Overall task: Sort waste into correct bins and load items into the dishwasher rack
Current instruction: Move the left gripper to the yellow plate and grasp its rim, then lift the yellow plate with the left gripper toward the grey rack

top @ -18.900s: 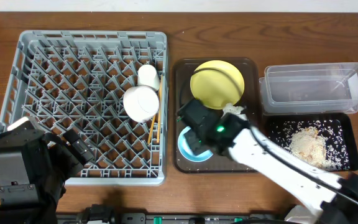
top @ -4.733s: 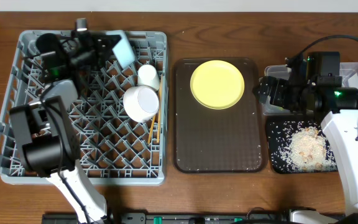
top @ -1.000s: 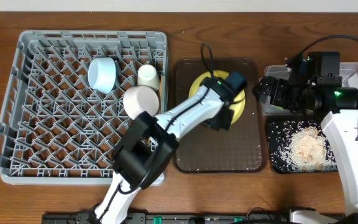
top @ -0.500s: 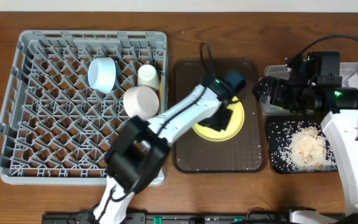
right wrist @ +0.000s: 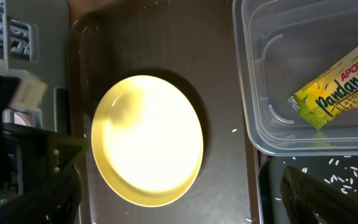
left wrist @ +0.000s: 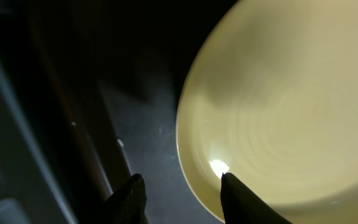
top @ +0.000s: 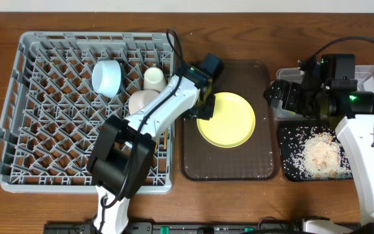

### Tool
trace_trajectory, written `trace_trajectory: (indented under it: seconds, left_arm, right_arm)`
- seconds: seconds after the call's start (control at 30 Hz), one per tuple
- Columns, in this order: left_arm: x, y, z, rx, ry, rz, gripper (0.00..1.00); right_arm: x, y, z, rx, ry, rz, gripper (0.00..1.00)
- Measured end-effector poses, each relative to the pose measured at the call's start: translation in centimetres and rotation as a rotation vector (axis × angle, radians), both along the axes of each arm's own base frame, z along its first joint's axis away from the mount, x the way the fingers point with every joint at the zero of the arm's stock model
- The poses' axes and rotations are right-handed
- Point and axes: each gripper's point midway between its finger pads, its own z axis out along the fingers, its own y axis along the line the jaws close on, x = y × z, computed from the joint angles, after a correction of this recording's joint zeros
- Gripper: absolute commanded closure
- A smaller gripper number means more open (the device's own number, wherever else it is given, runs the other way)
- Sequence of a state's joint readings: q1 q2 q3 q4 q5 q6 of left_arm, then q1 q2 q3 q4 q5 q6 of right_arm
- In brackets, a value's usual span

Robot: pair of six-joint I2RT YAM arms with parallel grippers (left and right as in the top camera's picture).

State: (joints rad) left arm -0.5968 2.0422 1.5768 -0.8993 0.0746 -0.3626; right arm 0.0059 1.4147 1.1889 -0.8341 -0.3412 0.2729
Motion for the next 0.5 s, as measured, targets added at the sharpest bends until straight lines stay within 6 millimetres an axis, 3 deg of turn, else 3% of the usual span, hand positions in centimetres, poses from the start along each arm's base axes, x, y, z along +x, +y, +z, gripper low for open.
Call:
trace_trajectory:
  seconds: [0.4, 0.5]
  left_arm:
    - [-1.0, 0.1, -4.1, -0.016, -0.011, -0.004, 0.59]
    - [-1.3, -0.1, -4.5, -0.022, -0.007, -0.005, 0.68]
  right_arm:
    - [0.0, 0.0, 0.0, 0.000, 0.000, 0.000, 0.01]
    - [0.0, 0.0, 0.0, 0.000, 0.000, 0.000, 0.01]
